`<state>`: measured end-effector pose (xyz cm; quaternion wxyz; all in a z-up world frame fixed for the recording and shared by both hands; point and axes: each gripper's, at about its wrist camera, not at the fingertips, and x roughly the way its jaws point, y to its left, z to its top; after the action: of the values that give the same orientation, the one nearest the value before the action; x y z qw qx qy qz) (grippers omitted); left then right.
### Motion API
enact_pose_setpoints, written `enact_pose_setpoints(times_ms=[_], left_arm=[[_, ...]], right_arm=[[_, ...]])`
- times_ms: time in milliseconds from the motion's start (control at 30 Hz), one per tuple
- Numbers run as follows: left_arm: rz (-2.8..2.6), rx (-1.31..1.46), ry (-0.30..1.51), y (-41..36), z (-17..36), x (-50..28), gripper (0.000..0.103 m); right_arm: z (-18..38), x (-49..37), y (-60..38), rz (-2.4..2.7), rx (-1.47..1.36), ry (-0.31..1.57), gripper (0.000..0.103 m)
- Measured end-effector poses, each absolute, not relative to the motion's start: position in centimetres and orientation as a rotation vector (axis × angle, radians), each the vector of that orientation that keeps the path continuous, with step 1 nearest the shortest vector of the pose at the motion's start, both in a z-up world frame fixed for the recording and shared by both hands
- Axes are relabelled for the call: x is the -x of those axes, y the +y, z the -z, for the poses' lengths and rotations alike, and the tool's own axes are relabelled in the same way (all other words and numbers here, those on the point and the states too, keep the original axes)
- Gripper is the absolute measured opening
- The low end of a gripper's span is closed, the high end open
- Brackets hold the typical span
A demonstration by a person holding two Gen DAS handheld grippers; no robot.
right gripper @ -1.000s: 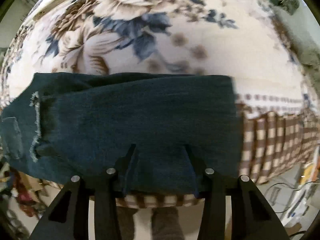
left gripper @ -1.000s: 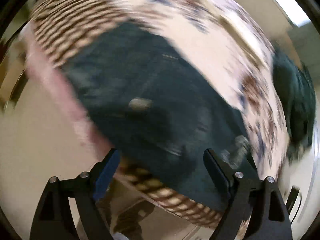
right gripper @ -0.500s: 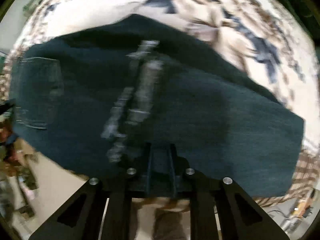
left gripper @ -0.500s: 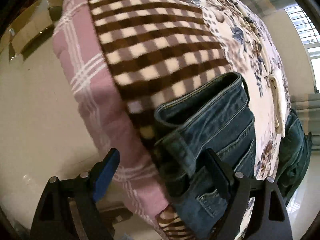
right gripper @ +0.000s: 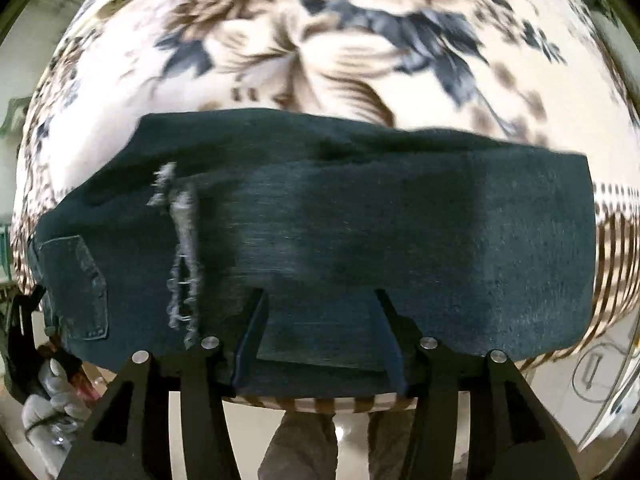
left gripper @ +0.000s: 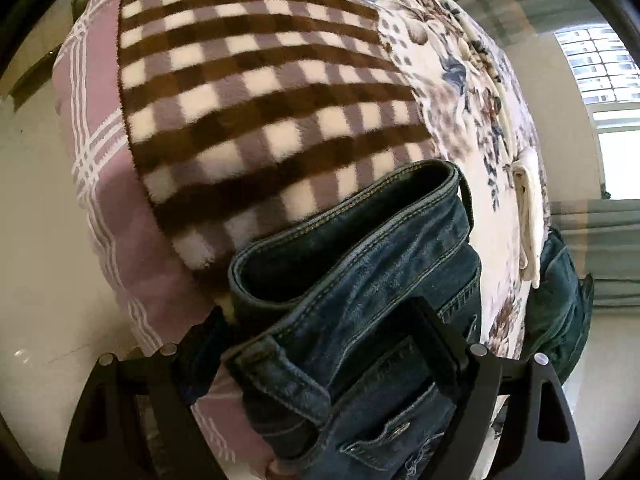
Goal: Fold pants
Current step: 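Press the folded jeans flat with the right tool while the left tool holds the waistband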
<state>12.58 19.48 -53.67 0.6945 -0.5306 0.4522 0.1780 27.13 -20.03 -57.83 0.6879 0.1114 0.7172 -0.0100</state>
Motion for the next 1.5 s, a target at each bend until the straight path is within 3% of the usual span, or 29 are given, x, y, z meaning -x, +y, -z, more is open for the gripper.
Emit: enact_pose_setpoints(times_ms=[133,200,267,367,433,700,1033,1500], left_arm=[[-0.363,1.225,0.935,19.8,54.9,-11.7,0.085],[-0.359,1.211,0.886,19.7,54.4,-11.3,0.072],[-0.351,1.159,0.847,19.2,53.2,-11.0,0.044],[-0.334,1.090,0.788,18.5,50.8,-10.4,0.029],[-0.326,1.038,0.780,17.9,49.1,-10.4,0.026],[-0.324,0.912,0.775,15.9,44.8,-11.7,0.025],[-0.411,1.048,0.834,16.4,49.1,-10.1,0.032],[-0.421,0.903,0.802,13.3,46.1,-11.7,0.035]], right_arm=[[58.1,-26.7,-20.8,0.026,-0.269,1.613,0.055],[58.9,-26.2,-19.5,0.025,-0.277,1.614,0.055],[59.0,-26.6,-19.4,0.030,-0.280,1.614,0.055],[59.0,-26.6,-19.2,0.032,-0.286,1.615,0.055],[59.3,-25.4,-19.7,0.032,-0.288,1.612,0.055],[57.8,-26.7,-20.4,0.031,-0.288,1.595,0.055],[57.6,-25.7,-22.9,0.047,-0.289,1.611,0.055],[58.5,-26.2,-22.8,0.043,-0.286,1.624,0.055]])
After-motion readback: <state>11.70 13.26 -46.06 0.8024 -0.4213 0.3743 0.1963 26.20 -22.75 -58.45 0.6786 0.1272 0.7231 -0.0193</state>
